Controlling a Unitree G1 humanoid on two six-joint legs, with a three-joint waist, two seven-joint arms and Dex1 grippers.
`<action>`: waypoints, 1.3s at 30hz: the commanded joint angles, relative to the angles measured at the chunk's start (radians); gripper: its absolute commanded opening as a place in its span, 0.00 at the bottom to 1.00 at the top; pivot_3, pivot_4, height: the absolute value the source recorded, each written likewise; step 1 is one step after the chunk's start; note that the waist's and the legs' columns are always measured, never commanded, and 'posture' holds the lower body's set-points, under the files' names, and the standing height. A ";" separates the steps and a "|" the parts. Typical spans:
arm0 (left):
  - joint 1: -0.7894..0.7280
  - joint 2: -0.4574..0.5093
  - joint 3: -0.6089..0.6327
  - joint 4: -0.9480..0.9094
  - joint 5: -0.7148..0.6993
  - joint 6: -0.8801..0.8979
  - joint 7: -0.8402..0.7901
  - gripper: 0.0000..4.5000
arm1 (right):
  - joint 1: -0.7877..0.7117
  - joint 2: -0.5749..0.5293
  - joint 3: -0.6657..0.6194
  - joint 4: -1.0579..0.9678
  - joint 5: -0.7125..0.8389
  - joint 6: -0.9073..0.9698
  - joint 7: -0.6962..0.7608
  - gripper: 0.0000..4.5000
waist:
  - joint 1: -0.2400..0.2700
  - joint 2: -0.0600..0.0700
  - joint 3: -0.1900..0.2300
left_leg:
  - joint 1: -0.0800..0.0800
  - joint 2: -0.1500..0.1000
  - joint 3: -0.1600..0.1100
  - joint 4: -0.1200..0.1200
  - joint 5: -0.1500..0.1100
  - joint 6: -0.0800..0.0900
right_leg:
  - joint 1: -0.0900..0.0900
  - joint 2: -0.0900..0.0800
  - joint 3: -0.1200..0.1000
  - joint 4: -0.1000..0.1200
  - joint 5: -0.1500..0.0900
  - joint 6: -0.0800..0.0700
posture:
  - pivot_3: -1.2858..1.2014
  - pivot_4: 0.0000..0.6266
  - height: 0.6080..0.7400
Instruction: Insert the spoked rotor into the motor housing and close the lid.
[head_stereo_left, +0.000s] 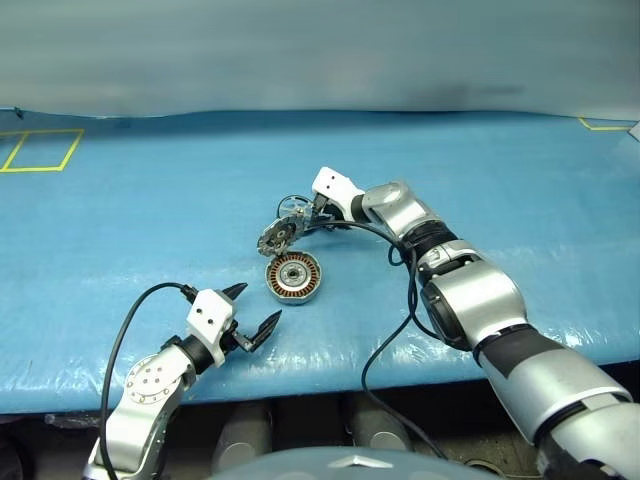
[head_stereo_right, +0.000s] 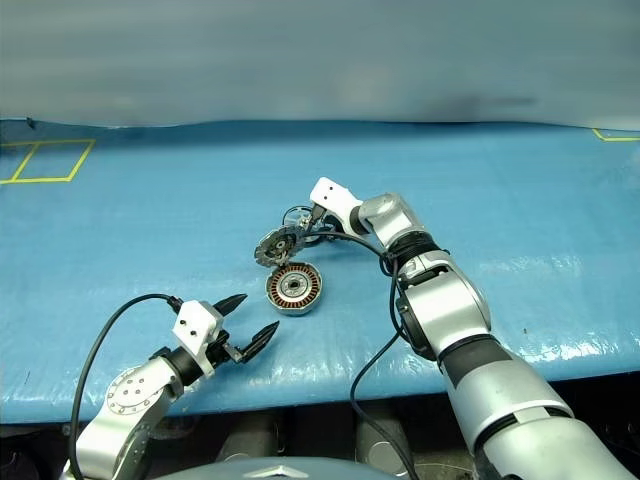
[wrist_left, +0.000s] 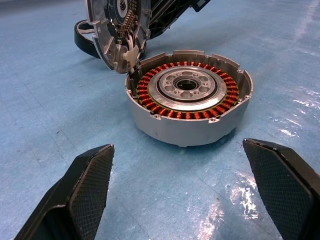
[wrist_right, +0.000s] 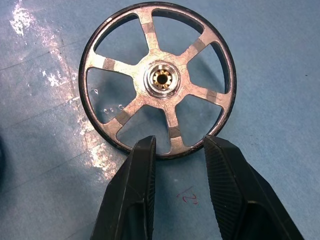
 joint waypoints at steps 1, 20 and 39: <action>0.000 0.002 0.002 -0.037 -0.003 -0.005 0.000 1.00 | -0.004 0.013 -0.013 -0.033 0.017 -0.013 -0.006 0.35 | 0.000 0.000 0.000 | 0.000 0.000 0.000 0.000 0.000 0.000 | 0.000 0.000 0.000 0.000 0.000 0.000 | 0.52 0.24 1.00; 0.003 0.001 -0.002 -0.041 -0.003 -0.004 0.007 1.00 | 0.014 0.019 -0.021 -0.032 0.032 -0.005 -0.021 0.01 | 0.000 0.000 0.000 | 0.000 0.000 0.000 0.000 0.000 0.000 | 0.000 0.000 0.000 0.000 0.000 0.000 | 0.52 0.24 1.00; -0.039 0.011 -0.007 -0.009 -0.011 0.000 -0.031 1.00 | 0.049 -0.105 -0.021 -0.167 0.019 0.104 -0.074 0.01 | 0.000 0.000 0.000 | 0.000 0.000 0.000 0.000 0.000 0.000 | 0.000 0.000 0.000 0.000 0.000 0.000 | 0.52 0.24 1.00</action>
